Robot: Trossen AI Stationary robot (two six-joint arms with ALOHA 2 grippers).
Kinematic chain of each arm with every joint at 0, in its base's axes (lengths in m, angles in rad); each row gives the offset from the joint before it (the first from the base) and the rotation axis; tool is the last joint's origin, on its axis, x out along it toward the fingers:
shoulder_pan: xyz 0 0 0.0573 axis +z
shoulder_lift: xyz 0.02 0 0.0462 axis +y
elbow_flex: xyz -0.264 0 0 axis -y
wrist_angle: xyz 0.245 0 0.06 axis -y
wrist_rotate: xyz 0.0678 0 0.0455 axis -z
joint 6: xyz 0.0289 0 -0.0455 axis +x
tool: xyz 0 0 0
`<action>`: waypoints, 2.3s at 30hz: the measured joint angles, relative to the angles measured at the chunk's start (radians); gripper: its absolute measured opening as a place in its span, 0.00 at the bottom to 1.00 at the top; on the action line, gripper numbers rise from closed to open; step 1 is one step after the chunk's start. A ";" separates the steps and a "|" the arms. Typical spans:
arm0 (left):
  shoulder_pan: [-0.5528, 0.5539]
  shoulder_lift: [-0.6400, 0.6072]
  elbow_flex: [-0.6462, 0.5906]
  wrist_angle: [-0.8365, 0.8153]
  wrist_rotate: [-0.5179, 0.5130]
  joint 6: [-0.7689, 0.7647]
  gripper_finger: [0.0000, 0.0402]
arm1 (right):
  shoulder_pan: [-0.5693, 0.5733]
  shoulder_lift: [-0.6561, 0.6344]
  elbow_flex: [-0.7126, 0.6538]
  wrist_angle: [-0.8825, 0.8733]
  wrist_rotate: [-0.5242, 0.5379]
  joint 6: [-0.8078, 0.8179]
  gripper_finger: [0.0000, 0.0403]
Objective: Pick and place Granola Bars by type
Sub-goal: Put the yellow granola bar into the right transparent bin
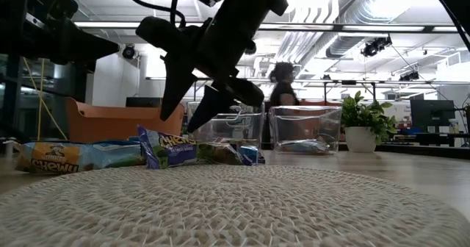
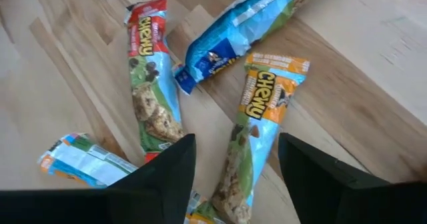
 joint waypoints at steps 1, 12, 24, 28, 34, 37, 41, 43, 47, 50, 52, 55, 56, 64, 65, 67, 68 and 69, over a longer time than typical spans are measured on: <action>0.000 0.000 0.000 0.000 0.000 0.000 0.00 | 0.000 0.000 0.000 -0.002 0.003 0.000 0.51; 0.000 0.000 0.000 0.000 0.000 0.000 0.00 | 0.006 0.026 -0.001 -0.006 -0.004 -0.026 0.65; 0.000 0.000 0.000 0.000 0.000 0.000 0.00 | 0.010 0.039 -0.001 -0.013 0.030 -0.110 0.65; 0.000 0.000 0.000 0.000 0.000 0.000 0.00 | 0.015 0.039 -0.005 -0.013 0.046 -0.143 0.65; 0.000 0.000 0.000 0.000 0.000 0.000 0.00 | 0.016 0.039 -0.005 0.005 0.064 -0.182 0.65; 0.000 0.000 0.000 0.000 0.000 0.000 0.00 | 0.015 0.039 -0.005 0.010 0.073 -0.183 0.65; 0.000 0.000 0.000 0.000 0.000 0.000 0.00 | 0.018 0.073 -0.005 0.028 0.072 -0.183 0.65; 0.000 0.000 0.000 0.000 0.000 0.000 0.00 | 0.024 0.099 -0.005 0.053 0.072 -0.181 0.65; 0.000 0.000 0.000 0.000 0.000 0.000 0.00 | 0.035 0.125 -0.002 0.070 0.095 -0.142 0.65; 0.000 0.000 0.000 0.000 0.000 0.000 0.00 | 0.043 0.135 -0.002 0.075 0.125 -0.134 0.65; 0.000 0.000 0.000 0.000 0.000 0.000 0.00 | 0.051 0.137 -0.002 0.076 0.148 -0.134 0.65; 0.000 0.000 0.000 0.000 0.000 0.000 0.00 | 0.060 0.144 -0.002 0.077 0.181 -0.138 0.65; 0.000 0.000 0.000 0.000 0.000 0.000 0.00 | 0.063 0.147 -0.002 0.077 0.194 -0.140 0.65; 0.000 0.000 0.000 0.000 0.000 0.000 0.00 | 0.093 0.158 -0.003 0.070 0.251 -0.172 0.65; 0.000 0.000 0.000 0.000 0.000 0.000 0.00 | 0.098 0.158 -0.003 0.069 0.260 -0.176 0.65; 0.000 0.000 0.000 0.000 0.000 0.000 0.00 | 0.106 0.159 -0.003 0.069 0.276 -0.182 0.65; 0.000 0.000 0.000 0.000 0.000 0.000 0.00 | 0.109 0.159 -0.003 0.068 0.279 -0.182 0.65; 0.000 0.000 0.000 0.000 0.000 0.000 0.00 | 0.110 0.160 -0.003 0.068 0.279 -0.182 0.65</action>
